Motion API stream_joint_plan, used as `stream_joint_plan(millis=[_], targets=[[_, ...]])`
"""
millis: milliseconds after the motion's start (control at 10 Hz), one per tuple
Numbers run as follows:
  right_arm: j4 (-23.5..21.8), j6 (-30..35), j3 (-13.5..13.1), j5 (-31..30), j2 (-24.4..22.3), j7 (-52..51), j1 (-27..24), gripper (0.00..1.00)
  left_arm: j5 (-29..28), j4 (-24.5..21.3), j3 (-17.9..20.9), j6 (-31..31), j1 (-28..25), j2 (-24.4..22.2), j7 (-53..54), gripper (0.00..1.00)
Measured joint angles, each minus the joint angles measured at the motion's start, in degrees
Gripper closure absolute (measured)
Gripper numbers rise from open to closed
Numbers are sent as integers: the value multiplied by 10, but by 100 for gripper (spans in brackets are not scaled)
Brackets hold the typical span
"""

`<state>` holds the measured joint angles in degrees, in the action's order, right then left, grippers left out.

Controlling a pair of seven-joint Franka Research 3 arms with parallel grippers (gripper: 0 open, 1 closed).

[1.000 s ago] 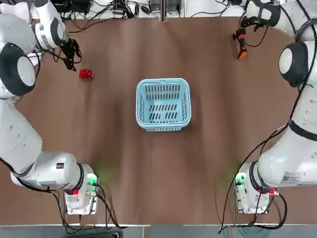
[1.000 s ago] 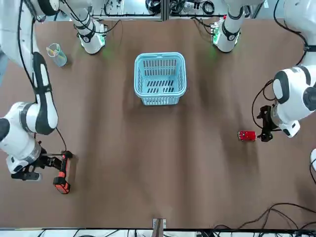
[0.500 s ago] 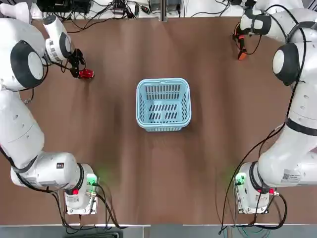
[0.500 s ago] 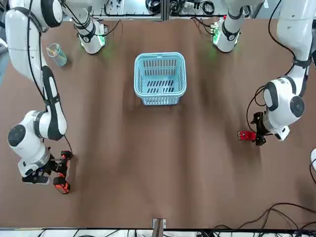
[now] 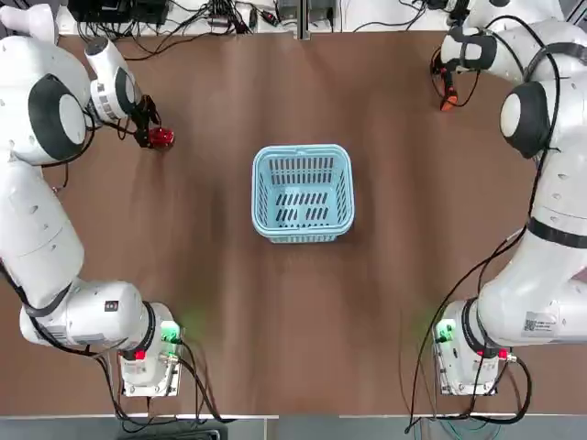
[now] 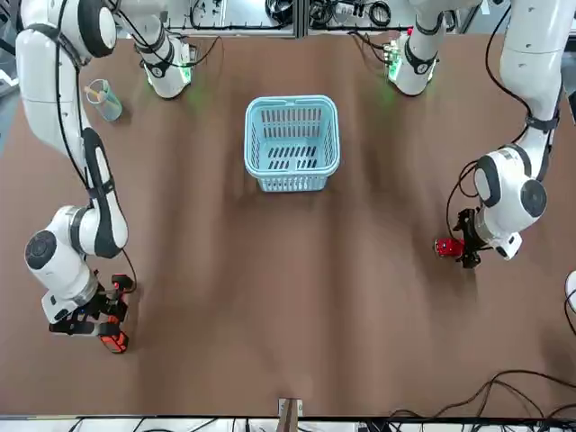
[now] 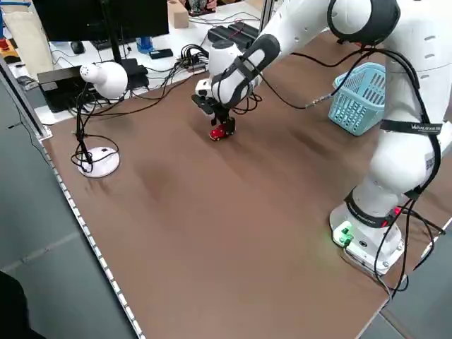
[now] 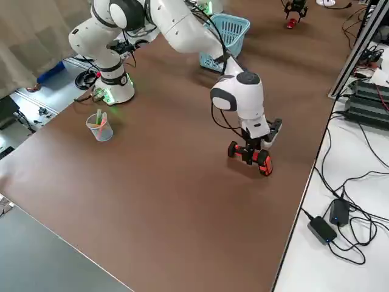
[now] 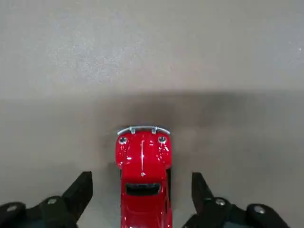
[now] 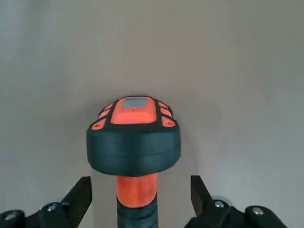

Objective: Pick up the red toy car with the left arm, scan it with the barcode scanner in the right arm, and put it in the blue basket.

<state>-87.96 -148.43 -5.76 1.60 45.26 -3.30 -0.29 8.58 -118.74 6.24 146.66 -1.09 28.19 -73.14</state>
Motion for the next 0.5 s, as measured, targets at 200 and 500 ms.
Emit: stream_joint_plan(millis=[200,500], targets=[[0,-29,1,0,20,0,1,7,1,0,0,2,0,1,0,44],[2,-37,0,0,28,0,1,9,12,12,-4,6,2,0,-24,57]])
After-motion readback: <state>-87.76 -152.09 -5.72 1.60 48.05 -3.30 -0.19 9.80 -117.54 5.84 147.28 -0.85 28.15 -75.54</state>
